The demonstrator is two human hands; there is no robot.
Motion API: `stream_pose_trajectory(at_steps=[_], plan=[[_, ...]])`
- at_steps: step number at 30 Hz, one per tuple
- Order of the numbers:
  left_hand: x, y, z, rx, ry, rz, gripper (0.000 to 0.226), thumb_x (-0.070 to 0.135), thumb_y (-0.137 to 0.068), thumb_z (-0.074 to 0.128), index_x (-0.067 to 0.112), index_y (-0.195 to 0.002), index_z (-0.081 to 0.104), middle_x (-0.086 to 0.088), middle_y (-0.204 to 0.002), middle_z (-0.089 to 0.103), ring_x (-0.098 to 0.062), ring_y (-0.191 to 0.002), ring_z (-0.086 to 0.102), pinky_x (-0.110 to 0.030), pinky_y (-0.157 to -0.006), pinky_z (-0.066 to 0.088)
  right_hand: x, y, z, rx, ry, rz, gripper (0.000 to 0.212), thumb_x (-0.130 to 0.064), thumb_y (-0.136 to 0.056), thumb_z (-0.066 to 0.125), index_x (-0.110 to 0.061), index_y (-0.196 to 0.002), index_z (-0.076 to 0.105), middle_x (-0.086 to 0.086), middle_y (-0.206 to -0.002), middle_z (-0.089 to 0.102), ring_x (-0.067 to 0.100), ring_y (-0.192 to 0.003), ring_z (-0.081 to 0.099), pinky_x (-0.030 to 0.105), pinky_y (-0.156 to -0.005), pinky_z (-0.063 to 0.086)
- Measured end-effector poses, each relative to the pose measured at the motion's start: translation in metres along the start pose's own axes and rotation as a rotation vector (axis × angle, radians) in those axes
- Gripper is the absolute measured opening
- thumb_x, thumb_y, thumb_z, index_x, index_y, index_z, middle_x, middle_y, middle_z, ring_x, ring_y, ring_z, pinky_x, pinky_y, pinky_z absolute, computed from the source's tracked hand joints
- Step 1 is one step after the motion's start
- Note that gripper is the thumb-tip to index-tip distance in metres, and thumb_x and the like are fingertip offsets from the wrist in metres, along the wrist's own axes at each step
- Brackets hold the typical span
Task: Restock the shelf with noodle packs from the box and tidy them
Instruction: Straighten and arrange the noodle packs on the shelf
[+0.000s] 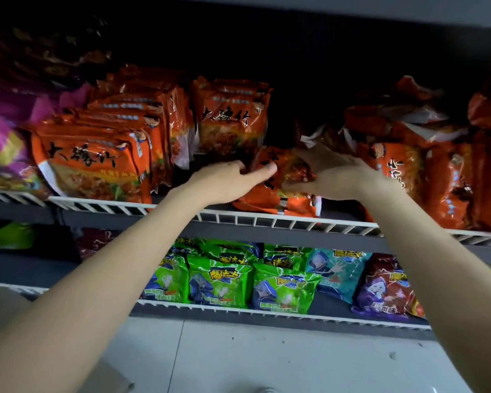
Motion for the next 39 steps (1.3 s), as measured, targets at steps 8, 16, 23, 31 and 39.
stream_pose_trajectory(at_steps=[8, 16, 23, 31, 39], plan=[[0.001, 0.007, 0.005, 0.137, 0.477, 0.08, 0.05, 0.028, -0.074, 0.077, 0.023, -0.118, 0.054, 0.004, -0.11, 0.063, -0.018, -0.104, 0.057, -0.03, -0.091, 0.043, -0.012, 0.025, 0.012, 0.209, -0.279, 0.056, 0.078, -0.059, -0.086, 0.053, -0.028, -0.149, 0.022, 0.013, -0.153, 0.024, 0.036, -0.13, 0.04, 0.04, -0.101, 0.038], [-0.014, 0.004, -0.056, 0.343, 0.261, 0.219, 0.079, -0.002, -0.072, 0.071, 0.04, -0.133, 0.045, 0.005, -0.122, 0.051, -0.016, -0.105, 0.05, -0.026, -0.083, 0.041, -0.024, -0.005, -0.002, 0.368, -0.388, 0.071, 0.105, -0.068, -0.069, 0.066, -0.025, -0.151, 0.015, 0.011, -0.148, 0.033, 0.035, -0.136, 0.029, 0.045, -0.11, 0.03], [-0.028, 0.004, -0.06, 0.354, 0.014, 0.459, 0.067, 0.014, -0.075, 0.075, 0.036, -0.133, 0.048, 0.004, -0.136, 0.042, -0.015, -0.128, 0.035, -0.03, -0.106, 0.027, -0.019, -0.002, 0.015, 0.548, -0.866, -0.029, 0.06, -0.017, -0.07, 0.083, -0.018, -0.117, 0.046, -0.018, -0.093, 0.06, -0.007, -0.081, 0.058, 0.006, -0.069, 0.047], [-0.025, -0.012, -0.067, 0.59, -0.114, 0.306, 0.038, 0.043, -0.099, 0.039, 0.03, -0.133, 0.048, 0.007, -0.138, 0.048, -0.02, -0.125, 0.042, -0.032, -0.095, 0.035, 0.036, 0.052, 0.0, 0.66, -0.782, 0.036, 0.062, -0.013, -0.073, 0.081, -0.017, -0.119, 0.04, -0.02, -0.091, 0.056, -0.003, -0.074, 0.058, 0.015, -0.066, 0.051], [-0.025, -0.066, -0.062, 0.726, -0.64, 0.195, 0.073, 0.05, -0.084, 0.062, 0.018, -0.142, 0.033, -0.011, -0.142, 0.044, -0.03, -0.134, 0.033, -0.047, -0.113, 0.014, 0.028, 0.03, 0.009, 0.653, -0.858, 0.104, 0.068, -0.016, -0.07, 0.083, -0.01, -0.124, 0.041, -0.005, -0.107, 0.06, 0.014, -0.097, 0.058, 0.024, -0.084, 0.049]])
Point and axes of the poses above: each hand's wrist, its own y-axis away from the middle knuckle, its own z-axis out of the palm, x = y × z, the point moved 3 cm from there along -y, towards the middle knuckle
